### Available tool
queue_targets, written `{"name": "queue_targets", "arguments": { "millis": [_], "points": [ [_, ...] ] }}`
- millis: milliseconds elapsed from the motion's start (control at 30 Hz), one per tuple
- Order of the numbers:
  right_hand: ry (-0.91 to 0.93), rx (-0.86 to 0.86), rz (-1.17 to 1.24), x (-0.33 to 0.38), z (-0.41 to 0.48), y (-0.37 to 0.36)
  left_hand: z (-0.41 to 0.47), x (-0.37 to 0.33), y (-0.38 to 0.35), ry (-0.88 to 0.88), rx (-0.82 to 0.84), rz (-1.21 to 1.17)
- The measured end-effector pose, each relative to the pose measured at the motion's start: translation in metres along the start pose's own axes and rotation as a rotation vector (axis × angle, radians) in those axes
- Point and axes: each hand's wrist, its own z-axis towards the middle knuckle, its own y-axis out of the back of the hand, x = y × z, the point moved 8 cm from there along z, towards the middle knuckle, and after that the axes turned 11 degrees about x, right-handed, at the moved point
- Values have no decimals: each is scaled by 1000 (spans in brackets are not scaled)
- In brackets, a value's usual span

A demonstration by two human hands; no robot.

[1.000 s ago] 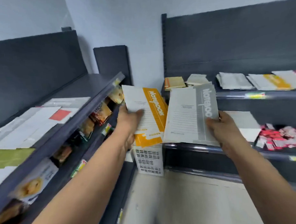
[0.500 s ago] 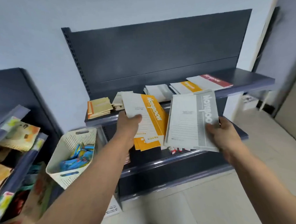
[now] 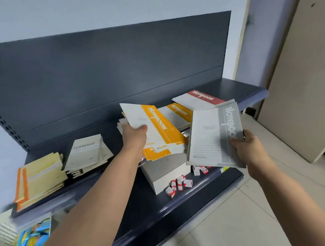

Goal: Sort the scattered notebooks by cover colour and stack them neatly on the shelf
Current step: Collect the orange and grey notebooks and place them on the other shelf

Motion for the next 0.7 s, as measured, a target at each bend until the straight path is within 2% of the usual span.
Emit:
{"name": "queue_targets", "arguments": {
  "millis": [267,467,600,700],
  "points": [
    [-38,-7,76,-5,85,17,81,8,-64,64,-9,21],
    [-49,120,123,-7,165,24,144,12,-107,106,-67,73],
    [-63,236,135,-6,216,17,176,19,-120,149,-132,185],
    [-48,316,112,-3,248,8,185,20,-123,169,-157,451]
  ]
}}
